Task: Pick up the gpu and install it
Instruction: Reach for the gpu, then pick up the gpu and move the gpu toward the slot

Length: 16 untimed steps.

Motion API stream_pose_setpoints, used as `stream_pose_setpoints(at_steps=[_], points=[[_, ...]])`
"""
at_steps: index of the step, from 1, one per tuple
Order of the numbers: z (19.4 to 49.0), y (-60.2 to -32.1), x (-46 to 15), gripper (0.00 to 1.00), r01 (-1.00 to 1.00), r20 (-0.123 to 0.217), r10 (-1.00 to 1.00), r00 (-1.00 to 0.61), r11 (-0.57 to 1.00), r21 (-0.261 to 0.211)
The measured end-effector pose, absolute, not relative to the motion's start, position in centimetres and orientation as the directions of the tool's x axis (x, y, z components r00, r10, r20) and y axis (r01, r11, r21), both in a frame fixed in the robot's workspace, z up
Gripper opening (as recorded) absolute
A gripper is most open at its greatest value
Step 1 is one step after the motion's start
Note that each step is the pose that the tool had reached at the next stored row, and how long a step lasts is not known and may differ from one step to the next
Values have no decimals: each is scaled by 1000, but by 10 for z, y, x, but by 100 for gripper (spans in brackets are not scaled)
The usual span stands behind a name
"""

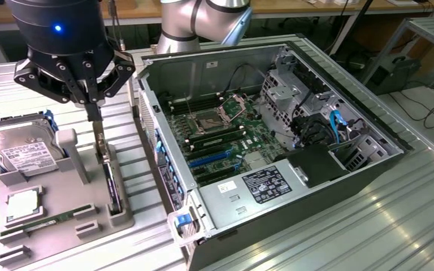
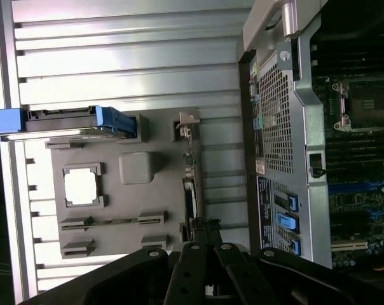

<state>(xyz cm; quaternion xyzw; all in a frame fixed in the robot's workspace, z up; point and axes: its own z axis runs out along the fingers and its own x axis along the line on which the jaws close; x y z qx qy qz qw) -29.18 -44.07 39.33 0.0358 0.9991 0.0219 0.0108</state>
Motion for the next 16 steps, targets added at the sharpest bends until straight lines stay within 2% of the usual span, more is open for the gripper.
stream_pose_setpoints(at_steps=[15, 16], points=[[393, -441, -292, 11, 71, -20, 72, -997, 996, 45], [393, -441, -292, 17, 71, -20, 72, -997, 996, 45]])
